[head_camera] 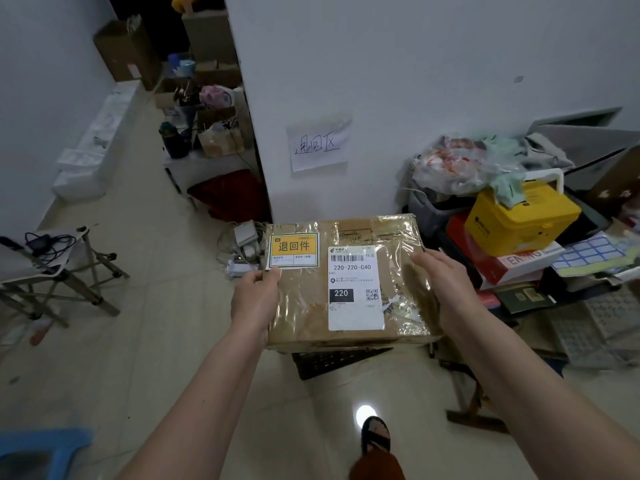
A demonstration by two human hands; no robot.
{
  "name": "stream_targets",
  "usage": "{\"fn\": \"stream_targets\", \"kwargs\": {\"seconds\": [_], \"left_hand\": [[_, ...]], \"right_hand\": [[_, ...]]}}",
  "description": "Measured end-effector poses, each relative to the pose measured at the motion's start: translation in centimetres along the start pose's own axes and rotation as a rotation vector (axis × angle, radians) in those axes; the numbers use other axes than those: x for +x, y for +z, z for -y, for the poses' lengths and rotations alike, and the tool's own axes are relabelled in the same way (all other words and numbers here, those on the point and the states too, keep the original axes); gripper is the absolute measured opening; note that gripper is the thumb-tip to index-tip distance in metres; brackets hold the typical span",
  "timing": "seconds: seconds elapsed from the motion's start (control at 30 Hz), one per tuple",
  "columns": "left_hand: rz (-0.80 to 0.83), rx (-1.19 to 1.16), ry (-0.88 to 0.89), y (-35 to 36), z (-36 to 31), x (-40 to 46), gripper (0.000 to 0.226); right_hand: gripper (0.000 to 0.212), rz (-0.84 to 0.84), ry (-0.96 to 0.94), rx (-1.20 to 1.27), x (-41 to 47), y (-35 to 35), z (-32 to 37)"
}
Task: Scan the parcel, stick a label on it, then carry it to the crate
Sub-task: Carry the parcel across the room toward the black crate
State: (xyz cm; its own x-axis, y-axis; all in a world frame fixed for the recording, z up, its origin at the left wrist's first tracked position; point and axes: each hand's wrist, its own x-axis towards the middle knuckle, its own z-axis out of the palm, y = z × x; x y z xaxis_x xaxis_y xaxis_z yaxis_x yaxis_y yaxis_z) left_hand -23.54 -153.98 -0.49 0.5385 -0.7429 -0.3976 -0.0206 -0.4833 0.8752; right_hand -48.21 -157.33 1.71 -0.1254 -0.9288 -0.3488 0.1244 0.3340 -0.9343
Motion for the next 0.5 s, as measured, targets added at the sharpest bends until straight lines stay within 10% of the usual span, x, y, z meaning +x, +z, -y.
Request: {"fn": "stream_targets", "kwargs": {"seconds": [0.5], "left_hand": [[-0.031,-0.005,-0.175,10.6,-2.6,16.0,0.020]], "right_hand": [[0.016,0.010,0.098,-0.124,20.8,2.8,0.0]]}}
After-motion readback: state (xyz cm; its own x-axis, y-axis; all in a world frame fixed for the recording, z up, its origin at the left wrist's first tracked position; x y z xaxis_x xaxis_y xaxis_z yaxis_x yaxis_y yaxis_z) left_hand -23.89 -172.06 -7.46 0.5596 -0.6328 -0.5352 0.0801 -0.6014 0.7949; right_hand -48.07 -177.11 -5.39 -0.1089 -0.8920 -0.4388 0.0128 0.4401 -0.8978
